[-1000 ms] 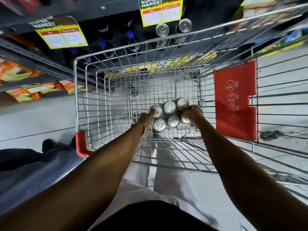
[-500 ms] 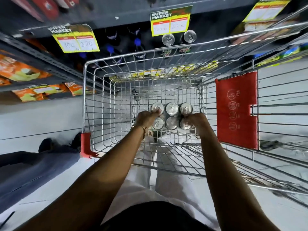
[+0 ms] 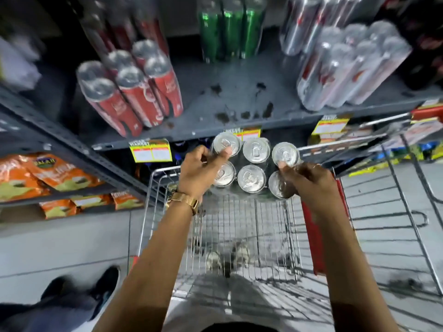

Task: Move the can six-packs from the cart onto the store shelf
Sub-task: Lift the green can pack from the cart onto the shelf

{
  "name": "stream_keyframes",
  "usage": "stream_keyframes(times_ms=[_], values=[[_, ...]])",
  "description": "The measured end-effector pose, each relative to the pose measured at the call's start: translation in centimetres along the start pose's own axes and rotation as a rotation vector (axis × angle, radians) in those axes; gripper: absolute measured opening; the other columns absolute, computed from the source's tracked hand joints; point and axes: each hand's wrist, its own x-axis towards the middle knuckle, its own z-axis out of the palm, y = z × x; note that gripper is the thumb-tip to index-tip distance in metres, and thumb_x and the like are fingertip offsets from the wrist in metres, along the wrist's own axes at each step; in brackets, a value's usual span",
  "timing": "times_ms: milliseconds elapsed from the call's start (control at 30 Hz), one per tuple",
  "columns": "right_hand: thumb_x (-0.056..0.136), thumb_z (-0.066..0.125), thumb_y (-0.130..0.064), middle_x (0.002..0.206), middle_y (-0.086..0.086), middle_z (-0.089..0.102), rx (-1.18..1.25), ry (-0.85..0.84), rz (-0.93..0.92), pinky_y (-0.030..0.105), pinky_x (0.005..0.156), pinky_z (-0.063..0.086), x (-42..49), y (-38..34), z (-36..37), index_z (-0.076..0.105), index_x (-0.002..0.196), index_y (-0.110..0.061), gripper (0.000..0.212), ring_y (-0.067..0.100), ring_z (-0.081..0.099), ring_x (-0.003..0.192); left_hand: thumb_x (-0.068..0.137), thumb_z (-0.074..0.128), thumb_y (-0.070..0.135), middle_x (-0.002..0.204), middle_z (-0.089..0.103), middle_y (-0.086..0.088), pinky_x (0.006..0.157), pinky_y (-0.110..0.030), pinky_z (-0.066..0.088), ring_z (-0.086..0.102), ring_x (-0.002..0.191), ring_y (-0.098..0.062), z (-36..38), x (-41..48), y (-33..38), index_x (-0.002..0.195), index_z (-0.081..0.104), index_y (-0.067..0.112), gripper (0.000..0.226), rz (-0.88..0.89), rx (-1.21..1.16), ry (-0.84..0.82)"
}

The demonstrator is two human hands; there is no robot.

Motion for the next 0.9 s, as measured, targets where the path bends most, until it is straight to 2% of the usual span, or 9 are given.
stream_keyframes(times_ms=[100, 200, 300, 367, 467, 533, 600, 667, 900], values=[[0.061, 0.066, -0.065, 0.073, 0.022, 0.070, 0.101, 0.012, -0.079, 0.050, 0.072, 0.054, 2.5, -3.8, -0.6, 0.064, 0.073, -0.002, 0.064, 0.033, 0.065, 0.067, 0.062, 0.073, 0.056, 0.054, 0.050, 0.010, 0.060, -0.029, 0.038, 0.044, 0.057, -0.011, -0.8, 1.8, 4.0, 0.067, 0.051, 0.019, 0.044, 0.060, -0.042, 0.019], [0.065, 0.067, -0.060, 0.064, 0.014, 0.067, 0.107, 0.031, -0.152, 0.039, 0.066, 0.049, 5.9, -7.4, -0.5, 0.064, 0.073, 0.001, 0.061, 0.023, 0.058, 0.060, 0.066, 0.077, 0.049, 0.062, 0.060, 0.002, 0.059, -0.026, 0.045, 0.051, 0.059, -0.012, -1.5, 4.4, 7.1, 0.077, 0.059, 0.015, 0.040, 0.086, -0.051, 0.048], [0.068, 0.070, -0.055, 0.058, 0.003, 0.064, 0.100, 0.063, -0.160, 0.024, 0.058, 0.045, 9.3, -10.3, -0.1, 0.067, 0.076, 0.000, 0.055, 0.009, 0.056, 0.050, 0.067, 0.077, 0.048, 0.052, 0.050, 0.007, 0.044, -0.013, 0.039, 0.043, 0.051, -0.008, -1.7, 7.6, 9.3, 0.065, 0.051, 0.018, 0.041, 0.114, -0.024, 0.081], [0.068, 0.069, -0.056, 0.059, 0.004, 0.063, 0.055, 0.078, -0.157, 0.022, 0.052, 0.041, 11.5, -11.7, 0.0, 0.068, 0.078, -0.002, 0.055, 0.007, 0.051, 0.046, 0.066, 0.077, 0.048, 0.043, 0.042, 0.011, 0.040, -0.015, 0.032, 0.037, 0.047, -0.008, -1.6, 9.8, 10.4, 0.053, 0.038, 0.022, 0.049, 0.133, -0.004, 0.100], [0.070, 0.069, -0.055, 0.075, 0.017, 0.070, -0.001, 0.077, -0.179, 0.035, 0.061, 0.046, 14.3, -13.4, 0.3, 0.068, 0.079, 0.001, 0.056, 0.021, 0.056, 0.061, 0.064, 0.076, 0.051, 0.047, 0.039, 0.006, 0.053, -0.023, 0.034, 0.036, 0.047, -0.010, -1.2, 13.0, 11.4, 0.046, 0.033, 0.022, 0.056, 0.133, 0.032, 0.104], [0.072, 0.072, -0.047, 0.077, 0.023, 0.069, -0.012, 0.112, -0.216, 0.043, 0.071, 0.051, 15.8, -13.9, 0.8, 0.066, 0.073, 0.005, 0.052, 0.027, 0.060, 0.069, 0.063, 0.074, 0.053, 0.053, 0.047, -0.001, 0.061, -0.031, 0.047, 0.046, 0.053, -0.016, -1.0, 14.8, 11.6, 0.045, 0.037, 0.020, 0.053, 0.120, 0.060, 0.095], [0.075, 0.072, -0.041, 0.073, 0.019, 0.063, -0.044, 0.114, -0.232, 0.042, 0.071, 0.049, 17.2, -14.2, 1.4, 0.062, 0.066, 0.002, 0.045, 0.026, 0.057, 0.071, 0.066, 0.072, 0.052, 0.068, 0.059, -0.010, 0.078, -0.047, 0.059, 0.058, 0.068, -0.022, -0.9, 16.5, 11.6, 0.047, 0.044, 0.016, 0.049, 0.085, 0.084, 0.077], [0.078, 0.068, -0.041, 0.078, 0.016, 0.059, -0.106, 0.092, -0.223, 0.039, 0.073, 0.047, 18.1, -14.0, 1.9, 0.063, 0.074, 0.000, 0.042, 0.023, 0.055, 0.077, 0.070, 0.070, 0.051, 0.075, 0.060, -0.013, 0.084, -0.055, 0.057, 0.061, 0.075, -0.025, -0.8, 17.5, 11.4, 0.049, 0.046, 0.014, 0.049, 0.063, 0.116, 0.058], [0.082, 0.060, -0.053, 0.106, 0.027, 0.068, -0.257, 0.117, -0.238, 0.034, 0.078, 0.043, 18.3, -13.7, 2.9, 0.066, 0.094, 0.008, 0.061, 0.040, 0.063, 0.104, 0.075, 0.062, 0.059, 0.067, 0.053, -0.003, 0.087, -0.050, 0.055, 0.054, 0.074, -0.023, -0.2, 17.7, 10.8, 0.052, 0.039, 0.019, 0.051, 0.036, 0.144, 0.082]])
